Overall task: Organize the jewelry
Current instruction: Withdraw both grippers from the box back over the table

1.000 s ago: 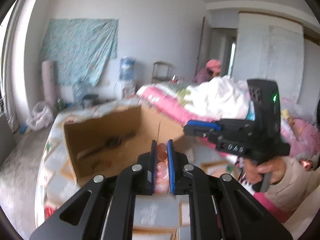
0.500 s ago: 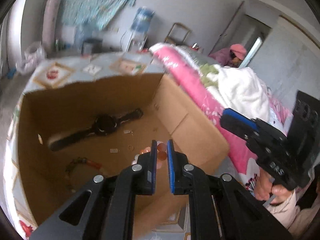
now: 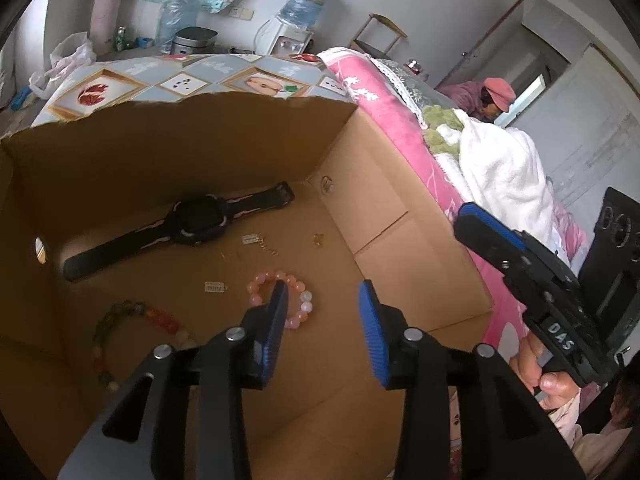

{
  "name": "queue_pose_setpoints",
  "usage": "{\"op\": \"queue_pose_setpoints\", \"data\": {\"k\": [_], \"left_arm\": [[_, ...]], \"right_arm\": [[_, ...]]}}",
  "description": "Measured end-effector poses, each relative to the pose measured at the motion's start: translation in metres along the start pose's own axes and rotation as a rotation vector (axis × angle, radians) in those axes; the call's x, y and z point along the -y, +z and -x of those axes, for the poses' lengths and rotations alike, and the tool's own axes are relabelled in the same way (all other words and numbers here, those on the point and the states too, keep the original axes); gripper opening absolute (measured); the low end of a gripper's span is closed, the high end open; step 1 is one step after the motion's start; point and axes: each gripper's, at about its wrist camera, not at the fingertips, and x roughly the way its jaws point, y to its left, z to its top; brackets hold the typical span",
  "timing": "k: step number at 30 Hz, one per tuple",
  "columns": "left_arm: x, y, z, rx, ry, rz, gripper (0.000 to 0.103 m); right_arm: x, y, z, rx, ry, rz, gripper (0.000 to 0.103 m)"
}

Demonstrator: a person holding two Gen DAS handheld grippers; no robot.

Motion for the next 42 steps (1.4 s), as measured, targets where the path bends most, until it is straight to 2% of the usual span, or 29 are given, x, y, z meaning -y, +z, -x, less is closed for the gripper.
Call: {"op": "queue_pose_setpoints", "data": {"k": [4,7,12,19,25,29,33,36,39,42], "left_arm": [[-0.003,-0.005,0.013,0.032,0.0,0.003,0.038],[-0.002,-0.009,0.026,0.064,0.014,-0.013,0.041],[0.005,-0.019,0.047,0.125,0.05,-0.046,0.05],[0.019,-0.04,0.073,0.193,0.144,-0.1,0.069],[0.029,-0.058,0.094,0.251,0.195,-0.136,0.084],[0.031,-0.068,0.107,0.287,0.231,-0.116,0.095],[0.03,-0.08,0.123,0.327,0.249,-0.081,0.097],[0.032,-0.089,0.131,0.338,0.288,-0.064,0.097],[0.034,-0.1,0.135,0.342,0.339,-0.044,0.097],[0.035,-0.11,0.135,0.329,0.423,-0.005,0.097]], "right_arm": [[-0.003,0.003,-0.014,-0.034,-0.023,0.034,0.014],[0.0,0.005,-0.017,-0.04,-0.042,0.014,0.019],[0.006,0.006,0.007,0.023,-0.045,-0.05,0.024],[0.011,-0.007,0.049,0.092,-0.066,-0.139,0.03],[0.006,-0.023,0.075,0.095,-0.063,-0.18,0.036],[-0.005,-0.031,0.085,0.089,-0.049,-0.182,0.047],[-0.02,-0.035,0.093,0.088,-0.028,-0.164,0.061],[-0.034,-0.038,0.098,0.083,-0.01,-0.143,0.068],[-0.046,-0.041,0.099,0.069,-0.001,-0.133,0.074],[-0.056,-0.044,0.097,0.037,-0.003,-0.134,0.076]]}}
